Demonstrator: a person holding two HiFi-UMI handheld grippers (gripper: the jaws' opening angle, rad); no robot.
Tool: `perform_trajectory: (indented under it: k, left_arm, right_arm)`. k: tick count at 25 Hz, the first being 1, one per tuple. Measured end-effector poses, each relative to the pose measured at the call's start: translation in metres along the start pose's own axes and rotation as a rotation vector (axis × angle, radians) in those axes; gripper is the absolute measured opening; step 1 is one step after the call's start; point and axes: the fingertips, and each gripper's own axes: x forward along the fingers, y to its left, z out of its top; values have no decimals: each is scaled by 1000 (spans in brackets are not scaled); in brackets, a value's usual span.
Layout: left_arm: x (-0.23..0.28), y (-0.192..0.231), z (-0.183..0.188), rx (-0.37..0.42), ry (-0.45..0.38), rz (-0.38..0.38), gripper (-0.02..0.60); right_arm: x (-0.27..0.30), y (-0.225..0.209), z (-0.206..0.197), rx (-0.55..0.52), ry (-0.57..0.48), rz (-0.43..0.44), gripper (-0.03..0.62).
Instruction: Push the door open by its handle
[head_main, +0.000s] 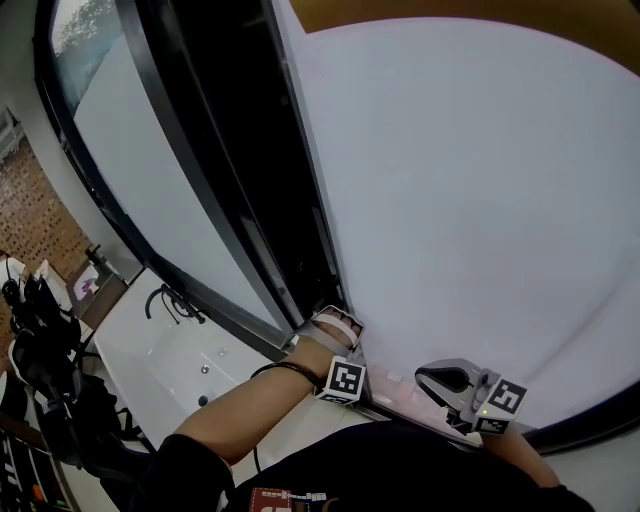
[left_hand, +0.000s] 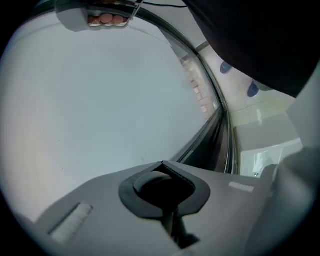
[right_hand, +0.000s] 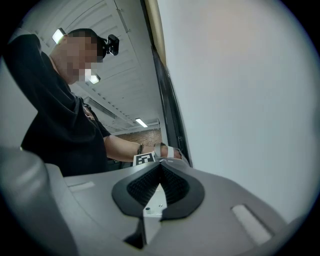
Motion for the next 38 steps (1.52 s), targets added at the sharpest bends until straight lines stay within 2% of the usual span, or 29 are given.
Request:
perform_trajectory:
  k: [6, 12, 14, 19, 24, 30, 34, 38]
  left_arm:
    - [20, 19, 0, -18, -31, 21, 1]
    - [44, 31, -6, -8, -14, 32, 1]
    - [54, 43, -4, -38, -36, 27, 1]
    - [70, 75, -8, -187, -163, 28, 1]
    - [106, 96, -7, -180, -192, 30, 1]
    - [139, 134, 8, -135, -262, 73, 0]
    - [173, 167, 9, -102, -312, 100, 0]
    - [209, 202, 26, -74, -381, 120, 0]
  right_arm:
    - [-17, -4, 0, -13, 15, 6, 0]
    - [-41, -9, 3, -47, 56, 18, 0]
    - [-52, -15, 4, -60, 79, 39, 0]
    - [-61, -27, -3, -69, 113, 55, 0]
    - [-70, -46, -14, -60, 127, 54, 0]
    - [-72, -88, -9, -25, 105, -36, 0]
    - [-47, -128, -1, -45, 110, -111, 0]
    - [-35, -156, 2, -59, 116, -181, 0]
